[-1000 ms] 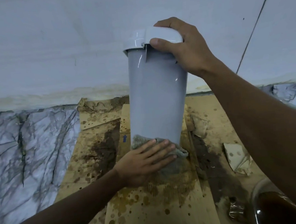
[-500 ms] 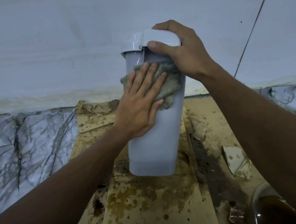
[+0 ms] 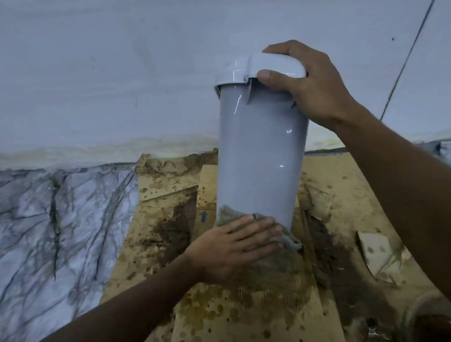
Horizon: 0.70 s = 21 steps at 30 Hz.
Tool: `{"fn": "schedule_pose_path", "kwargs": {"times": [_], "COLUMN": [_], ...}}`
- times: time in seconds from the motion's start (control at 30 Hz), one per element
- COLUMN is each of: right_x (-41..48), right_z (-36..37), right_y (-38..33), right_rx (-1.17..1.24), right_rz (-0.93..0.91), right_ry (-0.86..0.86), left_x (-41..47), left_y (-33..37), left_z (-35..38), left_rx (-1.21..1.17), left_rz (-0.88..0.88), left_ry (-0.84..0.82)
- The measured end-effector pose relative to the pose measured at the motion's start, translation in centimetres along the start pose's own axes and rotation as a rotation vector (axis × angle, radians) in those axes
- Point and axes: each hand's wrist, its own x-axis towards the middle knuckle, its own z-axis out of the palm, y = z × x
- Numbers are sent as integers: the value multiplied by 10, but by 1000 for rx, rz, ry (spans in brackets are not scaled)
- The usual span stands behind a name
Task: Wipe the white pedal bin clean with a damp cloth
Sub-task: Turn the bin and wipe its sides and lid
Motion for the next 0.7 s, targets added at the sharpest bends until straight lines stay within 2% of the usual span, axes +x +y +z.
{"fn": "schedule_pose_path", "kwargs": {"times": [0.07, 0.13, 0.27, 0.33, 0.43, 0.5, 0.57, 0.7], "right_x": [1, 1, 3, 3, 2, 2, 3, 2], "right_z": [-1, -1, 1, 2, 5, 6, 6, 4], "right_y": [2, 3, 3, 2, 1, 0, 0, 1], "right_rx": [11, 13, 2, -8, -21, -27, -25, -24], "right_rz": [-1, -10, -24, -23, -19, -16, -13, -16], "right_ry": [11, 11, 25, 27, 16, 18, 20, 14], "left_x": [9, 24, 59, 70, 73, 67, 54, 21], "left_y": [-24, -50, -64, -60, -53, -39, -8, 56], "left_z": [-10, -22, -47, -51, -49, -41, -28, 3], "left_rx": [-88, -240, -693, -847, -1004, -1055, -1055, -769], "left_rz": [-109, -295, -824, -992, -1149, -1207, -1219, -1064], "left_ry": [104, 289, 658, 755, 870, 890, 802, 550]}}
